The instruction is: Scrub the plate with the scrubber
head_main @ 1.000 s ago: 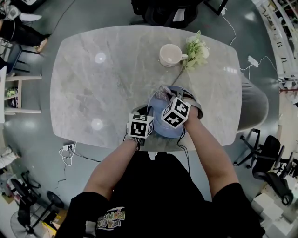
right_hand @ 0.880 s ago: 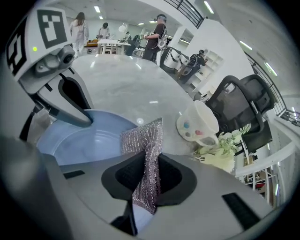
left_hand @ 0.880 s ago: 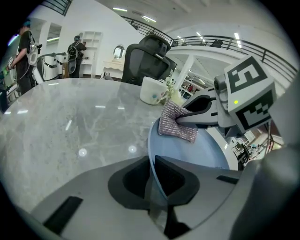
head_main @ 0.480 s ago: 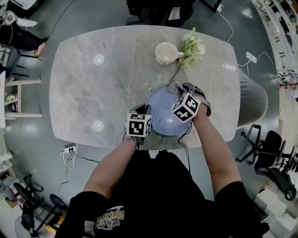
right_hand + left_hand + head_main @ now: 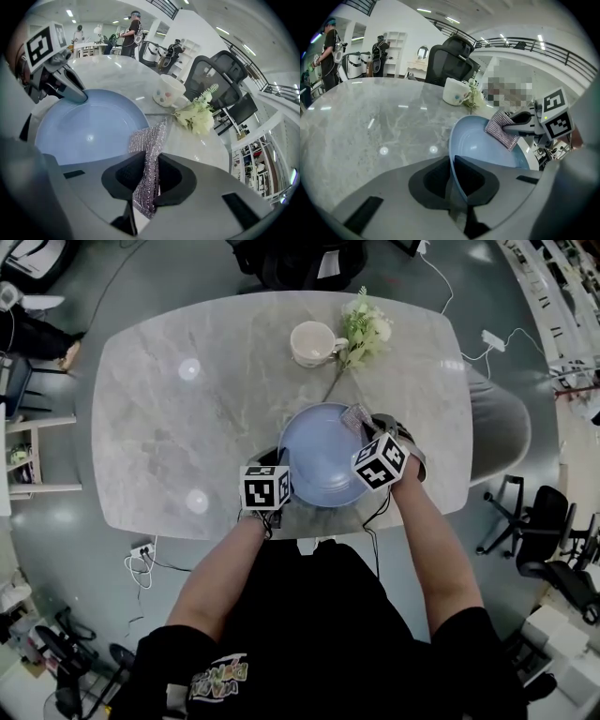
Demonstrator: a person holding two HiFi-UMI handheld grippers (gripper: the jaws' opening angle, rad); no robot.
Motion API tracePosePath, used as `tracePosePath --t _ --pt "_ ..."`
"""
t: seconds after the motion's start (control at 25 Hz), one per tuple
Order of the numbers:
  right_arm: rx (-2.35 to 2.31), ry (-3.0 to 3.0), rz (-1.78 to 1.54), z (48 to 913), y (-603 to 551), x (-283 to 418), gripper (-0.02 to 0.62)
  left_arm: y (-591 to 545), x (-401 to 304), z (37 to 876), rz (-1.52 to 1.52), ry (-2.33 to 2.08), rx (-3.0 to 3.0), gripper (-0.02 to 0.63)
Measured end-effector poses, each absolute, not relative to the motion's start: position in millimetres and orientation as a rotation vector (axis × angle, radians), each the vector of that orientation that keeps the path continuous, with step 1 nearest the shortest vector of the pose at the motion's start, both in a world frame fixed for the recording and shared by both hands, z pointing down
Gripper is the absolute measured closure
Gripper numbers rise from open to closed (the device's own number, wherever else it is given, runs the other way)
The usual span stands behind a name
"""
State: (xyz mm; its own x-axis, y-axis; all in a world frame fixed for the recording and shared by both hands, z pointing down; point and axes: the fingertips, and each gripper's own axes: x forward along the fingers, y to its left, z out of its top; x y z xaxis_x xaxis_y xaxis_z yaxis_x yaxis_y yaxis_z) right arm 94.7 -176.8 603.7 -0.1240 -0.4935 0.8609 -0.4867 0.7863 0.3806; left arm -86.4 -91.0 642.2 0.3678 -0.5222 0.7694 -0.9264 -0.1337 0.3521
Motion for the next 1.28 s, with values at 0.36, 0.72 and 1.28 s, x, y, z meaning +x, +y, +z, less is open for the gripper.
tracePosePath --t 0.36,0.72,1.28 --pt "0.86 -1.797 0.113 597 -141 118 0.521 -92 -86 641 0.582 -1.292 1.763 0.566" --pt "0.899 -1.854 0.181 594 -106 119 0.522 -94 -85 641 0.549 -1.323 1.723 0.569" --pt "0.81 -1.984 0.291 595 -55 60 0.523 -92 -85 640 0.523 -1.348 1.686 0.569"
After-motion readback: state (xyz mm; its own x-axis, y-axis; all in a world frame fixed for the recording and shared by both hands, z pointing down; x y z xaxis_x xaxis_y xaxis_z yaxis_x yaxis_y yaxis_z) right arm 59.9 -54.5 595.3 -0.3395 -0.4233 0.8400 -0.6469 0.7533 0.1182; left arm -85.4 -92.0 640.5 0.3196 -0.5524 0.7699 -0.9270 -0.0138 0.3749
